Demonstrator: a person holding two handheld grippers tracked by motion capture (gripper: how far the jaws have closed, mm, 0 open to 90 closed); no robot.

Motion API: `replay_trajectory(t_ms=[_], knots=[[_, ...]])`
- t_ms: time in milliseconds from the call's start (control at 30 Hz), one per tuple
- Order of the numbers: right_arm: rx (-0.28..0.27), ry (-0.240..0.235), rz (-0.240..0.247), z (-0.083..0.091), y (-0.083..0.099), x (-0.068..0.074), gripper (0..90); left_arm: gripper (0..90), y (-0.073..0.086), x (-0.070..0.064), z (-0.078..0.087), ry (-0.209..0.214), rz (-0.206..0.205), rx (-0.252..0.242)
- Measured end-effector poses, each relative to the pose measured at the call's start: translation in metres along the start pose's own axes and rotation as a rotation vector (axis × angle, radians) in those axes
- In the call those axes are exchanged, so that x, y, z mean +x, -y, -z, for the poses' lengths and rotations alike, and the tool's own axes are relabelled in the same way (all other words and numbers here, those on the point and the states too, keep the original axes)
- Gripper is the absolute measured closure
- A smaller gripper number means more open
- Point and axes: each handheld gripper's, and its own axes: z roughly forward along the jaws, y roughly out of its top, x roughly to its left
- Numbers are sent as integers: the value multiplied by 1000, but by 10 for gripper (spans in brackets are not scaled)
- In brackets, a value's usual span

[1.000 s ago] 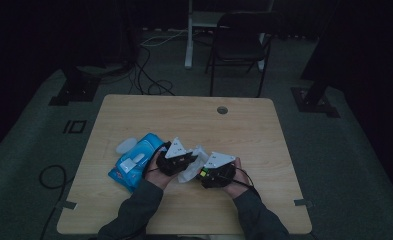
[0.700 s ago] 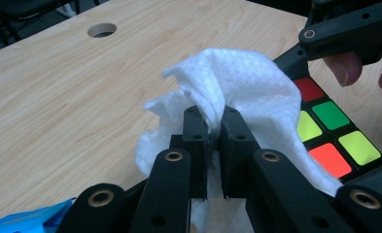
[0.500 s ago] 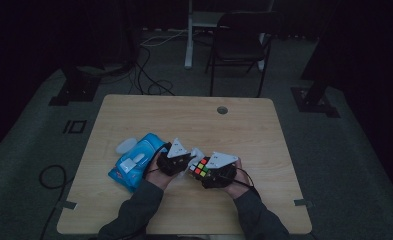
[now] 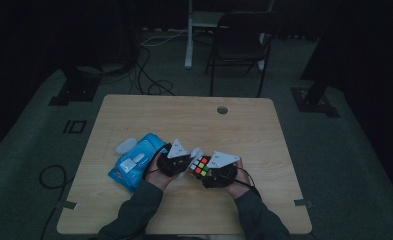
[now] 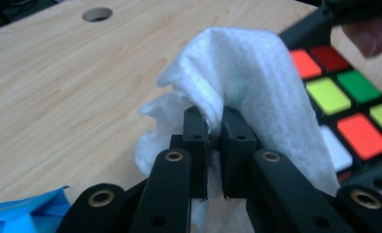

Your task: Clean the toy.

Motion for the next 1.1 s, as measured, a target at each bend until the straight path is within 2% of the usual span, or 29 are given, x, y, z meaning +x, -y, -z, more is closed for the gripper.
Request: replay_trajectory(t_ms=[133, 233, 400, 533, 800, 900, 933, 1100], knots=[[5, -7, 3, -2, 0, 2, 339, 840, -4, 0, 5, 1, 3, -32], [6, -7, 5, -3, 0, 3, 339, 839, -4, 1, 5, 2, 9, -37], [-16, -3, -7, 1, -2, 1, 339, 839, 2, 0, -2, -7, 7, -2], [-33, 9, -25, 5, -2, -4, 339, 840, 5, -3, -6, -20, -19, 35], [-46, 24, -54, 11, 1, -12, 339, 840, 5, -8, -6, -34, -38, 47], [-28, 42, -51, 10, 2, -13, 339, 839, 3, -9, 0, -13, -21, 6], [-16, 47, -47, 8, 3, -13, 339, 839, 1, -10, 1, -21, -30, 6], [3, 27, -29, 4, 3, -8, 339, 838, -4, -9, 5, -21, -28, -20]])
